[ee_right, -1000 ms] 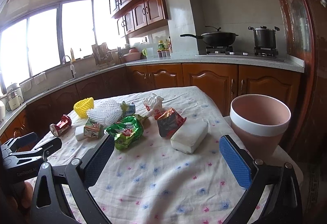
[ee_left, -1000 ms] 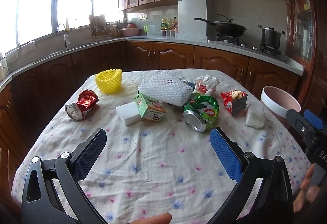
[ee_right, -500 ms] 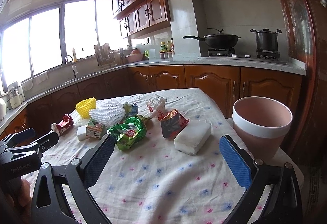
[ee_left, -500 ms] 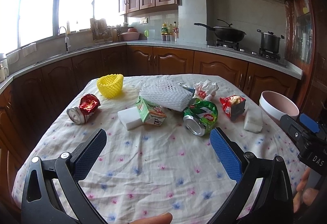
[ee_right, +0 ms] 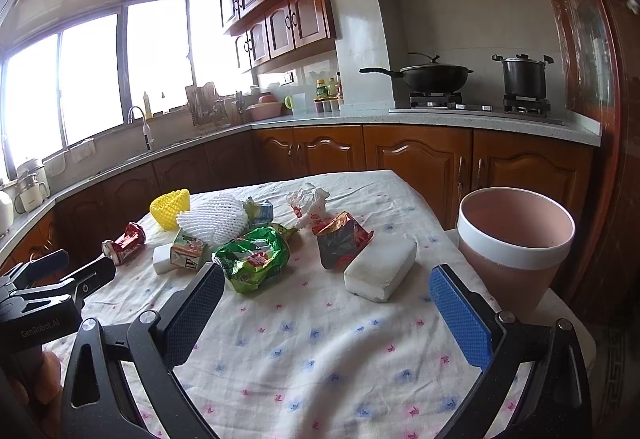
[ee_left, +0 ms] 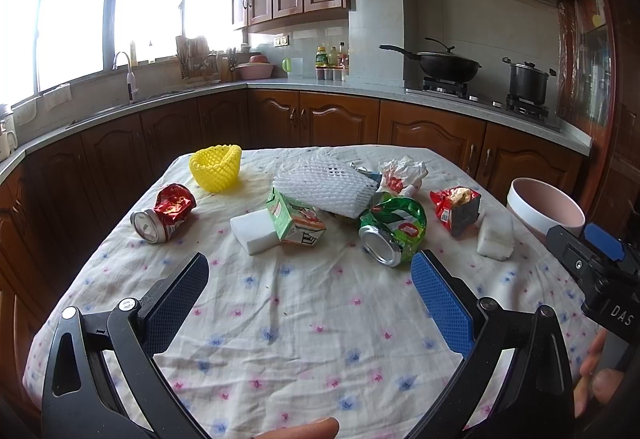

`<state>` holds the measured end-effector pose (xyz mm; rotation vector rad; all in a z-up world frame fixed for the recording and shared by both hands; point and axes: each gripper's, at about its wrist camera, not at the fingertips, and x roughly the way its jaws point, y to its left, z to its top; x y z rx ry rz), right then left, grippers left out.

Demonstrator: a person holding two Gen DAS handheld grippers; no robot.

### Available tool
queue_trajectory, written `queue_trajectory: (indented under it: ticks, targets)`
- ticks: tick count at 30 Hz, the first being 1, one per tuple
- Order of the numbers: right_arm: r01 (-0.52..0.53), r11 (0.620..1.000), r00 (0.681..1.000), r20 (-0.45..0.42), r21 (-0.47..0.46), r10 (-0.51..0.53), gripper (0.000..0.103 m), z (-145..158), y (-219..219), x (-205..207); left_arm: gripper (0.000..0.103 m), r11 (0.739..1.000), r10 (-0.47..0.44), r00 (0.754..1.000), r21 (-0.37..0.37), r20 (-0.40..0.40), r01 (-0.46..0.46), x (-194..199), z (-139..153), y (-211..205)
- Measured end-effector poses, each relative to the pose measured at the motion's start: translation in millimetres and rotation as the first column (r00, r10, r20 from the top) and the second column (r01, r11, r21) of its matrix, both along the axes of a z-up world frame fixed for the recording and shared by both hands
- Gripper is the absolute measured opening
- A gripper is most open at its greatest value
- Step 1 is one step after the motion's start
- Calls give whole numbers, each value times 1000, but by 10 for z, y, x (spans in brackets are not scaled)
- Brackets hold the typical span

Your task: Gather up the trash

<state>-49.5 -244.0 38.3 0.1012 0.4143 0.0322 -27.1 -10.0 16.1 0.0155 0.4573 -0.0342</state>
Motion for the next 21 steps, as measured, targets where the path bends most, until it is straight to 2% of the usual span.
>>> queue_trajectory:
  ticks: [21]
  targets:
    - [-3, 1000, 1000, -8, 6, 3, 103, -18, 9, 9, 103, 1000, -1, 1000, -2, -6, 1, 7, -14, -14]
